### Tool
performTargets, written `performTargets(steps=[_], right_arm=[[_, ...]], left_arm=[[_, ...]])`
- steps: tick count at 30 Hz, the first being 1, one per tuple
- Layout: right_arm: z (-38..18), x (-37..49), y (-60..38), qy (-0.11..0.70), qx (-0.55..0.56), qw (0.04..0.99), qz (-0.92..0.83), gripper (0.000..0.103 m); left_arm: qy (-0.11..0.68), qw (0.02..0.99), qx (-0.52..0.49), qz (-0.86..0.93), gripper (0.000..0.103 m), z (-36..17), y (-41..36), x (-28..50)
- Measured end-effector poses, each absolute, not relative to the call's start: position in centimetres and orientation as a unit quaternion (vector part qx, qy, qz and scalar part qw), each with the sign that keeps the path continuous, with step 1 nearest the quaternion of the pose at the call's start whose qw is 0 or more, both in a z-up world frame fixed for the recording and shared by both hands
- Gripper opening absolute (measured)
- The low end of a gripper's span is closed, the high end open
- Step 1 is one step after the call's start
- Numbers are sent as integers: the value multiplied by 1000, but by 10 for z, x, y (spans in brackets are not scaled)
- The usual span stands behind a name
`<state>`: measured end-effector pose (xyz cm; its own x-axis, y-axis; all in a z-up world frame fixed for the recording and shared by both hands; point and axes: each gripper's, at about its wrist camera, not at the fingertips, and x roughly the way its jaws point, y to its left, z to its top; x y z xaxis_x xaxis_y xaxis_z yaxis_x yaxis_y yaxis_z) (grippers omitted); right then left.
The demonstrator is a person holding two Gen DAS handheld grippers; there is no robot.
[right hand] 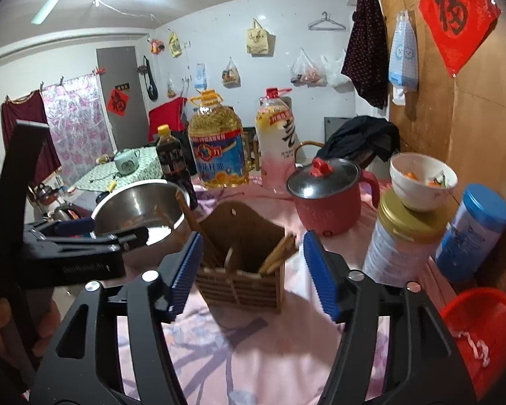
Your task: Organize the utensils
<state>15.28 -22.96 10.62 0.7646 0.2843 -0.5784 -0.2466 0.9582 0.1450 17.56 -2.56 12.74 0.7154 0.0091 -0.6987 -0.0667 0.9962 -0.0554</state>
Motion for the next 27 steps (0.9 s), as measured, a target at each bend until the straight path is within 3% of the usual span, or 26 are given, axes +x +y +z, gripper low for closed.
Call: performTargets(steps=[5, 11, 18, 27], right_arm=[[96, 144, -231, 343, 44, 928, 137, 73], [80, 128, -225, 376, 46, 918, 120, 77], [69, 111, -221, 391, 29, 914, 104, 78], [67, 107, -227, 395, 32, 914, 92, 78]], left_arm=[[378, 924, -39, 33, 97, 123, -21, 155], [391, 919, -35, 41, 97, 110, -22, 136], [408, 911, -48, 32, 97, 95, -25, 119], [415, 908, 11, 59, 97, 90, -42, 112]])
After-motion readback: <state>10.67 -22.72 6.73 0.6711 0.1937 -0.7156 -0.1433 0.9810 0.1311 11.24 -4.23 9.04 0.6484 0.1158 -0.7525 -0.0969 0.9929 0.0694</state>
